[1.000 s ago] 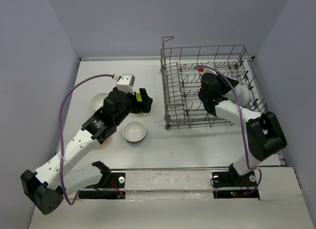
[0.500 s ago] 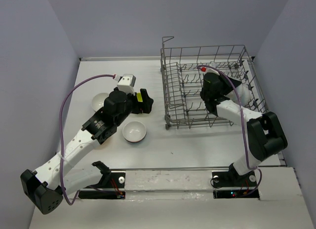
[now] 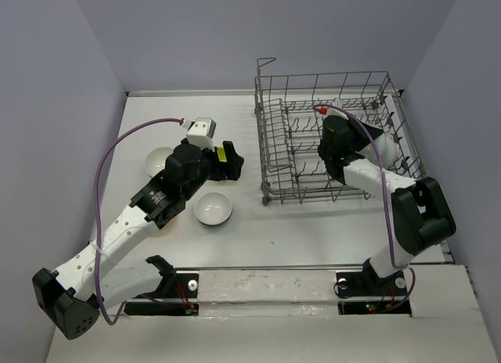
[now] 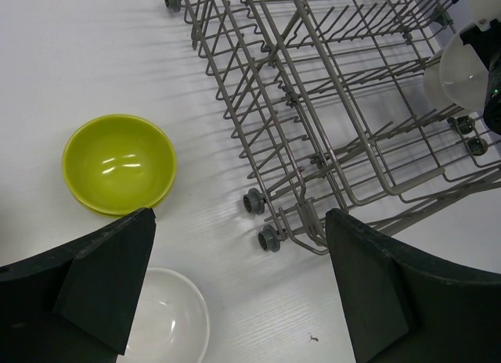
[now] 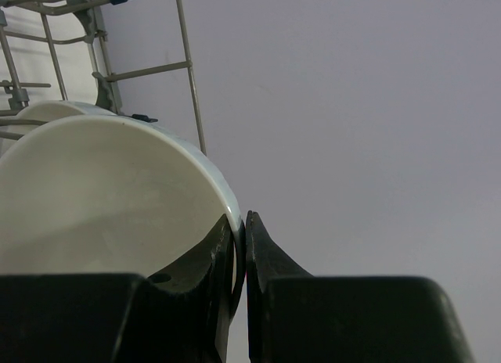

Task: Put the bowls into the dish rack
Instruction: Insert the bowl into the dish rack.

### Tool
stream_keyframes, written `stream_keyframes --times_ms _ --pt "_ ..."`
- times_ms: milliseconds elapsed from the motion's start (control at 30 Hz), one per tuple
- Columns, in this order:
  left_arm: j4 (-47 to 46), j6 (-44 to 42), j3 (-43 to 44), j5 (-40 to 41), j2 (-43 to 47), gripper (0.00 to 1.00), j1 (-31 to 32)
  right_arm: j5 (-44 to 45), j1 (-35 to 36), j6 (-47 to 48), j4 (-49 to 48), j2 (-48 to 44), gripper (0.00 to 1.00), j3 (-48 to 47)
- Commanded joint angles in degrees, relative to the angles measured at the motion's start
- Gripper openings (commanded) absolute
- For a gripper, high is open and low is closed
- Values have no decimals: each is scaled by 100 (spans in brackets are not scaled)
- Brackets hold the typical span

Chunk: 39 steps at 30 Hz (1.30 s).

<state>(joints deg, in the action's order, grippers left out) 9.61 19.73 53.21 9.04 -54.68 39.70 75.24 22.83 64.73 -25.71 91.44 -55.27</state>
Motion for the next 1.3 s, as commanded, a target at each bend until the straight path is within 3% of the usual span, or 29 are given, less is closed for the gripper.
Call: stream_keyframes --times_ms 0,1267 --pt "-231 -92 23 -7 27 99 37 175 -42 163 -285 -179 1 42" --pt "-231 -109 -4 72 10 99 64 96 -94 980 -935 76 1 271"
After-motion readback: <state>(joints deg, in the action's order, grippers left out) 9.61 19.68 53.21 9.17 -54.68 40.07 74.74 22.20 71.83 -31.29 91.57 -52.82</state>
